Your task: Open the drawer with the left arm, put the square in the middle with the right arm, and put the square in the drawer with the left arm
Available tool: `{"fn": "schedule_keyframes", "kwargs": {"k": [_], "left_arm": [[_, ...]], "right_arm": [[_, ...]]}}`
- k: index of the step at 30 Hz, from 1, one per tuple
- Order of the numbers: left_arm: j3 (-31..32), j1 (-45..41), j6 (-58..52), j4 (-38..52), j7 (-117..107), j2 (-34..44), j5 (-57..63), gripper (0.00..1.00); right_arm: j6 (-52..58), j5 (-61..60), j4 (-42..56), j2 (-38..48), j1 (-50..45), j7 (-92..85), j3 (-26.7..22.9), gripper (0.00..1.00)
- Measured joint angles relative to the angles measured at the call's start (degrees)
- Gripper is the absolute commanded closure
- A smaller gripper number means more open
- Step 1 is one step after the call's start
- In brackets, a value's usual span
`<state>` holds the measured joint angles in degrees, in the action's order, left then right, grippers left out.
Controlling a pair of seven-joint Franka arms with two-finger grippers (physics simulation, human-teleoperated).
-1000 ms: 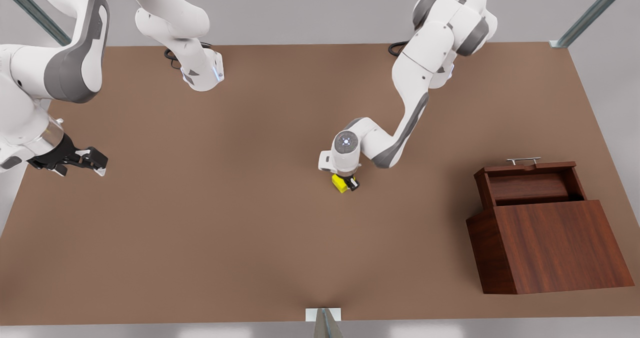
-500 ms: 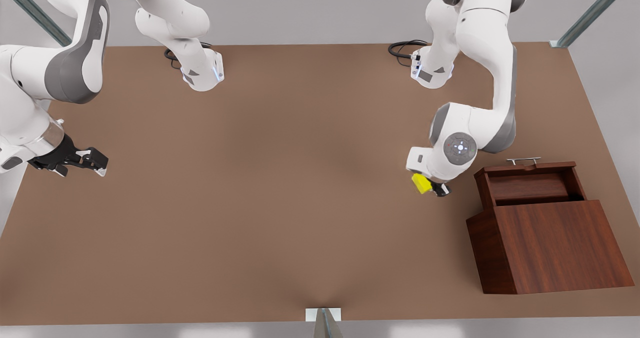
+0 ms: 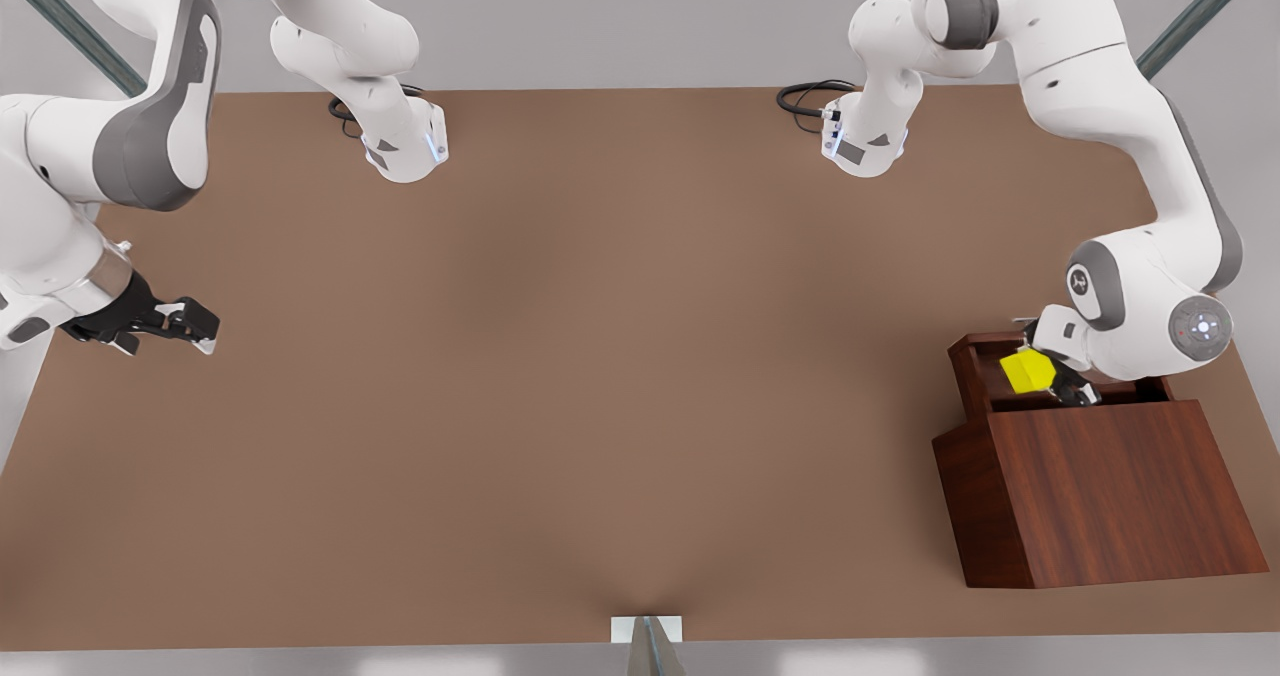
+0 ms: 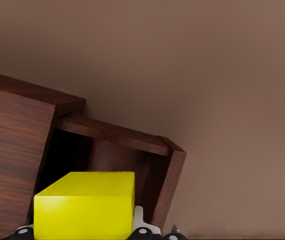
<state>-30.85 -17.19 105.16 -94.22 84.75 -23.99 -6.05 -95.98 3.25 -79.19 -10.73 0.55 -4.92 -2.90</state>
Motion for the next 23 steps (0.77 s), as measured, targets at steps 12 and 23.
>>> {"fn": "schedule_keyframes", "kwargs": {"k": [12,23], "left_arm": [[0.0,0.9,-4.6,4.5,-26.2,-0.4,-0.1,0.00],[32.6,13.6,-5.8,11.4,-94.5,9.1,6.8,0.00]], "right_arm": [[0.0,0.0,0.0,0.0,0.0,0.0,0.0,0.00],[0.0,0.0,-0.1,-0.1,-0.1,0.0,0.0,0.00]]}}
